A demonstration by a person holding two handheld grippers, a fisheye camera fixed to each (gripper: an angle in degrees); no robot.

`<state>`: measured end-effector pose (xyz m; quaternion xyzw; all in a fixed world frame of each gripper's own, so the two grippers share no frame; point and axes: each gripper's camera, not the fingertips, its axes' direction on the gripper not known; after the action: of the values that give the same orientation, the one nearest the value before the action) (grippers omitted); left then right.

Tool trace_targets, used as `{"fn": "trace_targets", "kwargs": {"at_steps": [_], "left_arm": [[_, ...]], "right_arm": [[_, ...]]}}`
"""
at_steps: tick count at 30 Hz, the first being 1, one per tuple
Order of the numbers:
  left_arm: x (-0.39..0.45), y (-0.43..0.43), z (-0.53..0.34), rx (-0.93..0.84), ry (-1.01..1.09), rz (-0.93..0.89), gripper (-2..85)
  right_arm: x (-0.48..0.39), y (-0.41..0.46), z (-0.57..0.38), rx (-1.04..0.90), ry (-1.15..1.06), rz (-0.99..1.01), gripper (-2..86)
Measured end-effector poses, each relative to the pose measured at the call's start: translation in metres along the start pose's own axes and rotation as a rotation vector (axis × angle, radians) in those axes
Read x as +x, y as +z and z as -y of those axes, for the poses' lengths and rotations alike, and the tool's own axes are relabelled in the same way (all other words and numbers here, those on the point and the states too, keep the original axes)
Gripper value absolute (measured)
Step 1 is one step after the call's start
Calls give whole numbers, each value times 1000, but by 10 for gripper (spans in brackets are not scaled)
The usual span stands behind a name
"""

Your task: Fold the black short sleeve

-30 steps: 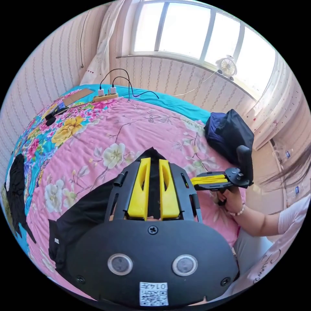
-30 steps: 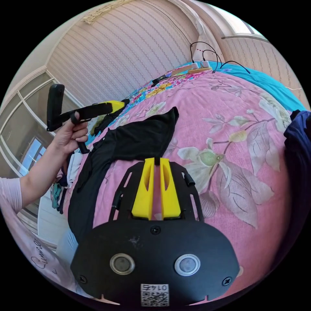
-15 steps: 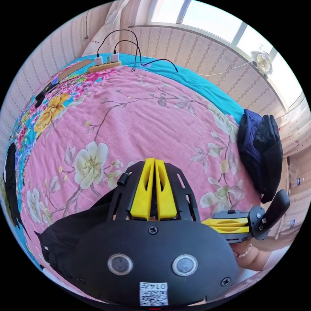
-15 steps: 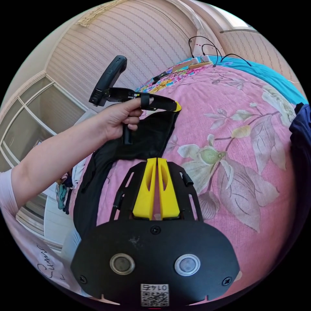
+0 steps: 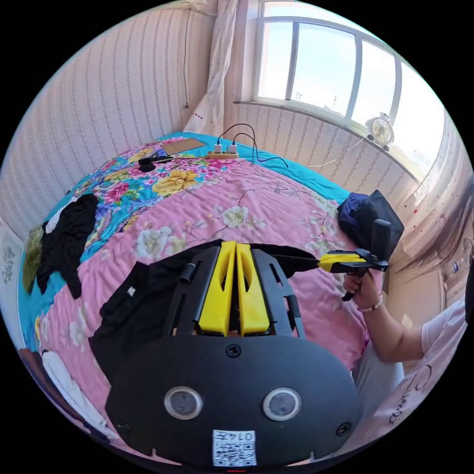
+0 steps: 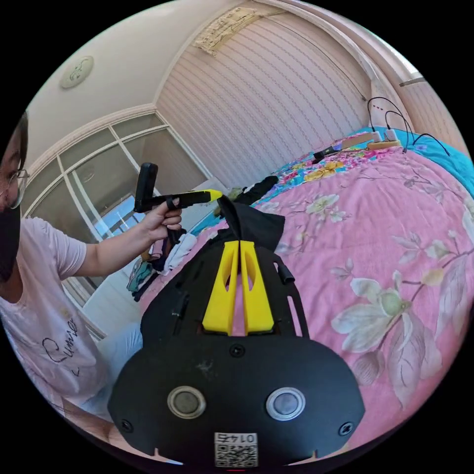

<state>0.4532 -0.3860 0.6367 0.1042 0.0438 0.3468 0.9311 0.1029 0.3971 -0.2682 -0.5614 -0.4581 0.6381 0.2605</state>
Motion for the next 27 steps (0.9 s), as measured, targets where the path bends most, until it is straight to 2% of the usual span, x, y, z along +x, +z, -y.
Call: {"fn": "trace_targets", "kwargs": {"at_steps": [4, 8, 13, 19, 24, 27], "left_arm": [[-37, -43, -102, -65, -154, 40, -10], [-68, -34, -197, -100, -310, 34, -10], [-105, -28, -246, -231, -418, 53, -10], [-129, -46, -241, -211, -406, 89, -8], [-165, -73, -252, -108, -423, 103, 18], [-207, -84, -272, -122, -442, 197, 58]], "right_arm": [[-38, 51, 8, -202, -189, 230, 0], [-66, 120, -4, -512, -268, 264, 0], [-87, 146, -12, -668, -344, 311, 2], [-75, 146, -8, -640, -273, 428, 3], [-63, 138, -2, -536, -192, 361, 12], [-62, 135, 1, -480, -156, 262, 20]]}}
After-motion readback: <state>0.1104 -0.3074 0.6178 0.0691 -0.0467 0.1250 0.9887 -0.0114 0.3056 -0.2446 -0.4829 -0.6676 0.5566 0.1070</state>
